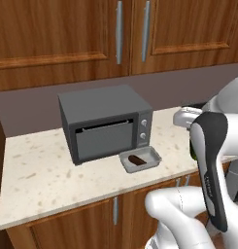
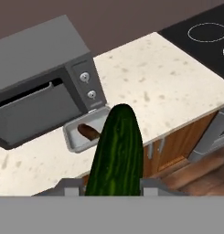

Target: Take the sweet potato and cucumber out of the freezer and place them in the tupperware container on the counter. Then put the tupperware containing the vegetables back in the freezer.

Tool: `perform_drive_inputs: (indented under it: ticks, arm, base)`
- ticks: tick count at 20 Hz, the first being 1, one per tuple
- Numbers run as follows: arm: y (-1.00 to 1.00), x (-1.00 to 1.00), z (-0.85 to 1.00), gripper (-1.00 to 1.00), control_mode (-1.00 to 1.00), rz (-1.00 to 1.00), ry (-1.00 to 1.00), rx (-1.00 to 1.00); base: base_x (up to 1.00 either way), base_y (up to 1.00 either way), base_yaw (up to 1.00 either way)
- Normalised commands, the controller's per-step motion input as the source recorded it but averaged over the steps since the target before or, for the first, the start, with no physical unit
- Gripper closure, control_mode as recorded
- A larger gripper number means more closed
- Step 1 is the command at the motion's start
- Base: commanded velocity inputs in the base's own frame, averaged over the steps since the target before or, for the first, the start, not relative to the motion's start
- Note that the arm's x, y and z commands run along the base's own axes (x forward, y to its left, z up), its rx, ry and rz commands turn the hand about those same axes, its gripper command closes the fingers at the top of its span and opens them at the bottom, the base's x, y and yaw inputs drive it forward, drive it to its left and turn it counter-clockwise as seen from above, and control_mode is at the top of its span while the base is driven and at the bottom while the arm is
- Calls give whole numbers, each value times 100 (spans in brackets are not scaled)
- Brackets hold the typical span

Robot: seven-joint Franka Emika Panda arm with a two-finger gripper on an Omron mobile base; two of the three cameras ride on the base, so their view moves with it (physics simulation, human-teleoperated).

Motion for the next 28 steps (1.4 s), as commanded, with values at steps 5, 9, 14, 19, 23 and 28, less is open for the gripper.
perform_drive_inputs:
  ticks: [5,9,14,19,23,28]
  arm:
    - [41,12,-38,100,-100,-23,16,11]
    - [21,60,-74,100,-100,-27,29,24]
    - [12,96,-83,100,-100,-16,20,22]
    - [8,97,-68,100,-100,-6,2,3]
    - [-11,68,-72,100,-100,-10,0,0]
    - [-23,42,-66,100,-100,-11,0,1]
  base:
    - [0,0,0]
    - [0,0,0]
    - [0,0,0]
    - [0,0,0]
    - [0,0,0]
    - [0,0,0]
